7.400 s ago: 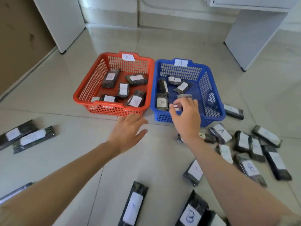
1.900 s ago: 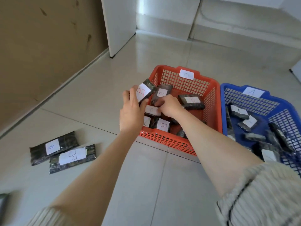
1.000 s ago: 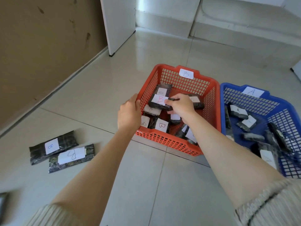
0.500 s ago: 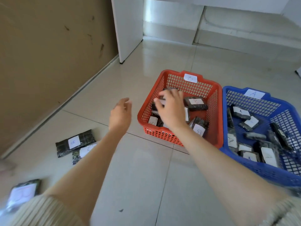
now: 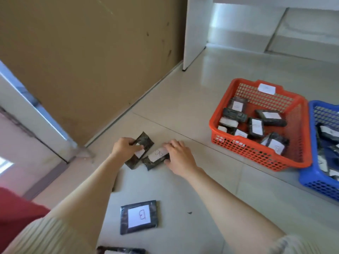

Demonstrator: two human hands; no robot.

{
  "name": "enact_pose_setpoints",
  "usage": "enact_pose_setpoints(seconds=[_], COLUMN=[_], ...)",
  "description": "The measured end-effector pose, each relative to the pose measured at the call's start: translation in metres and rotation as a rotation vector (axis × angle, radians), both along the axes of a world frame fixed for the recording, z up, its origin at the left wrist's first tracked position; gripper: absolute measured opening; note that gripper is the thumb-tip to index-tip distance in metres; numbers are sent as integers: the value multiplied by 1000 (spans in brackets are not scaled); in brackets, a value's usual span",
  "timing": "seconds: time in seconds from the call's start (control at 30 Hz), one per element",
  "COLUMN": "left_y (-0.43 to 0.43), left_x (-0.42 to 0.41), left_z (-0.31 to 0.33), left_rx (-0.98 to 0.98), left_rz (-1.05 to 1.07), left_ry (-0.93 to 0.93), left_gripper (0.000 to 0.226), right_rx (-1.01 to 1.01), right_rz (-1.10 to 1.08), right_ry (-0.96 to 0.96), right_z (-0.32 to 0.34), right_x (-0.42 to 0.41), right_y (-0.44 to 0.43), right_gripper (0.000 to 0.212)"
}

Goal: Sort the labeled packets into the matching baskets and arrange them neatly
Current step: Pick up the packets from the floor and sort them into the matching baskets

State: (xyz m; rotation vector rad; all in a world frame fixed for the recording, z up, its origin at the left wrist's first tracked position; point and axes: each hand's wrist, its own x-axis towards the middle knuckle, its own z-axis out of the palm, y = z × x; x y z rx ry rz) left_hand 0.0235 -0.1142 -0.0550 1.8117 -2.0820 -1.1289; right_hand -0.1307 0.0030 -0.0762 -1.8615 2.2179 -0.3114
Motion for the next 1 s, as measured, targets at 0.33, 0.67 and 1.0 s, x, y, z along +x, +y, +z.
enact_pose_setpoints(seconds=[0.33, 0.67, 1.0], left_y=[-8, 41, 125], left_x=[-17, -174, -298], left_z=[50, 105, 53], left_rx=[30, 73, -77], left_rz=[584, 409, -244], left_ry=[782, 1117, 556], left_gripper=[21, 23, 11], right_rx=[145, -524, -113], right_rz=[-188, -697, -752], right_ry=[-355, -748, -343], right_z=[28, 117, 105], right_x=[-16, -171, -292], right_y=[19, 66, 143], right_gripper=[65, 20, 24])
